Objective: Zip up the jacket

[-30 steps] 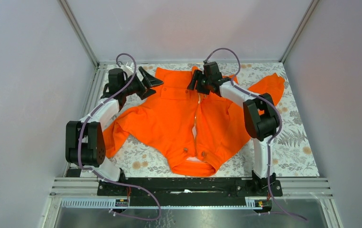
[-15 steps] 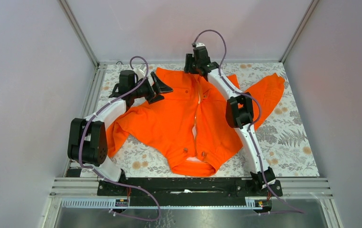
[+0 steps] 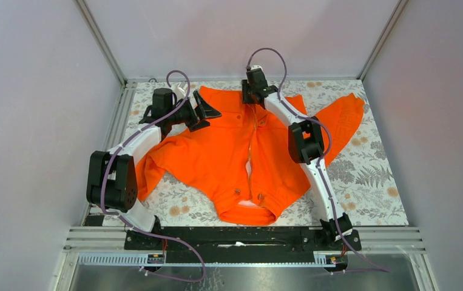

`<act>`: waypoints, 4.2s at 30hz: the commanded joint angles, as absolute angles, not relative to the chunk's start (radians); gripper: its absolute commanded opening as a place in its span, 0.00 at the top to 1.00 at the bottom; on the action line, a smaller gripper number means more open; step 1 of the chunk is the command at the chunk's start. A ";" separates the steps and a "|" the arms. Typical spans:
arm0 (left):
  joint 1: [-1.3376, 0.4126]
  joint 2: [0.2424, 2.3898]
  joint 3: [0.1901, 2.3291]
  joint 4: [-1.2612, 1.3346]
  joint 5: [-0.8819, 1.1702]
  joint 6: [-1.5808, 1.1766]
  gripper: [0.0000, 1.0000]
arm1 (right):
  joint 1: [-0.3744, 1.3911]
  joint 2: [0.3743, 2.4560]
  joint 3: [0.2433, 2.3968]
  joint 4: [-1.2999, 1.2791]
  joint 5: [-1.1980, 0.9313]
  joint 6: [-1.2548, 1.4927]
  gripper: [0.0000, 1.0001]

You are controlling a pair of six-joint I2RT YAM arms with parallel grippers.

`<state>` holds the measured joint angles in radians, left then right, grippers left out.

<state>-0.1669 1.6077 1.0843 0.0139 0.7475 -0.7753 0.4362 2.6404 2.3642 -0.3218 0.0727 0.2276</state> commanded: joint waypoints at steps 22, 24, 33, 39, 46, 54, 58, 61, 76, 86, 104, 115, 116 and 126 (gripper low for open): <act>-0.166 1.601 1.122 0.043 0.752 -0.755 0.01 | 0.258 2.286 1.798 0.198 -0.155 0.508 0.72; -0.168 1.604 1.121 0.043 0.753 -0.755 0.01 | 0.222 2.286 1.769 0.220 -0.200 0.546 0.73; -0.173 1.606 1.124 0.043 0.756 -0.754 0.01 | 0.200 2.304 1.866 0.019 -0.139 0.459 0.60; -0.175 1.607 1.123 0.043 0.756 -0.756 0.01 | 0.300 2.148 1.805 -0.030 0.029 0.311 0.51; -0.175 1.607 1.123 0.043 0.757 -0.755 0.01 | 0.425 2.216 1.879 -0.035 0.004 0.246 0.53; -0.175 1.599 1.123 0.043 0.759 -0.755 0.01 | 0.473 2.449 2.198 -0.227 0.039 0.235 0.59; -0.175 1.597 1.123 0.043 0.762 -0.756 0.01 | 0.475 2.578 2.393 -0.361 0.117 0.224 0.64; -0.176 1.593 1.124 0.043 0.762 -0.755 0.01 | 0.476 2.598 2.443 -0.411 0.168 0.221 0.65; -0.184 1.593 1.124 0.042 0.763 -0.752 0.01 | 0.479 2.587 2.384 -0.411 0.374 0.165 0.55; -0.193 1.592 1.122 0.043 0.757 -0.747 0.01 | 0.479 2.721 2.558 -0.405 0.378 0.131 0.40; -0.222 1.628 1.163 -0.101 0.591 -0.612 0.01 | 0.467 2.750 2.553 -0.310 0.394 0.172 0.46; -0.247 1.568 1.129 -0.021 0.375 -0.501 0.02 | 0.399 2.760 2.530 -0.194 0.146 0.309 0.73; -0.247 1.558 1.124 -0.008 0.362 -0.490 0.02 | 0.393 2.753 2.534 -0.187 0.115 0.308 0.79; -0.242 1.589 1.184 0.287 0.305 -0.704 0.02 | 0.364 2.506 2.077 0.213 -0.274 0.266 0.97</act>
